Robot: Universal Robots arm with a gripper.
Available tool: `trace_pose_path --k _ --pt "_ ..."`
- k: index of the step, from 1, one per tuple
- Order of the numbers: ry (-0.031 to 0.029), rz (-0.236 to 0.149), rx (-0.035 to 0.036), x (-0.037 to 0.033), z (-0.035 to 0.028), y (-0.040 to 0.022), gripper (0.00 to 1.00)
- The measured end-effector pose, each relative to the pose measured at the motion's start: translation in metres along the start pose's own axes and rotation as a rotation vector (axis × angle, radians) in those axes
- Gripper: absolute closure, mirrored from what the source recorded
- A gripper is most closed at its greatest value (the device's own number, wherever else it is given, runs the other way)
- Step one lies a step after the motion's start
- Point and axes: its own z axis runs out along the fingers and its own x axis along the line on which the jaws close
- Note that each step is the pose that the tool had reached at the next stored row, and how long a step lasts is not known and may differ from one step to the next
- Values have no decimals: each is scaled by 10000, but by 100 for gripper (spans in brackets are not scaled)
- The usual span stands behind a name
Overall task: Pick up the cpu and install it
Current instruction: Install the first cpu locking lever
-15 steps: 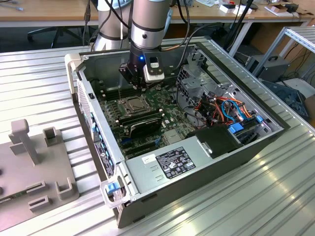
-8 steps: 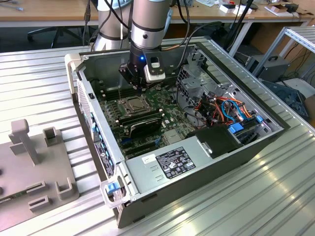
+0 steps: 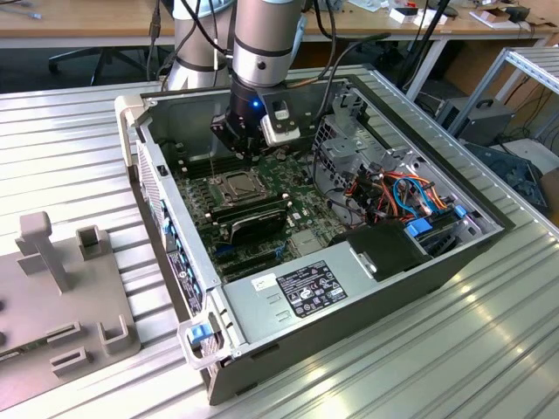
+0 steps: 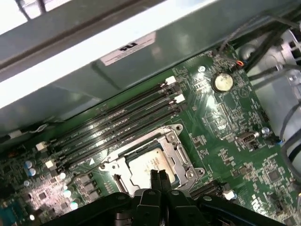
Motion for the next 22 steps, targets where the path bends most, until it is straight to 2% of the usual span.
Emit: trace_pose_path --k 3,4,14,15,22 --pt "9 -687 -21 0 1 0 89" --pt "14 -1047 -32 0 1 0 89" --pt "42 -3140 -96 0 7 0 89" --pt "43 -3266 -96 0 7 0 89" --pt "43 -3337 -99 0 8 0 89"
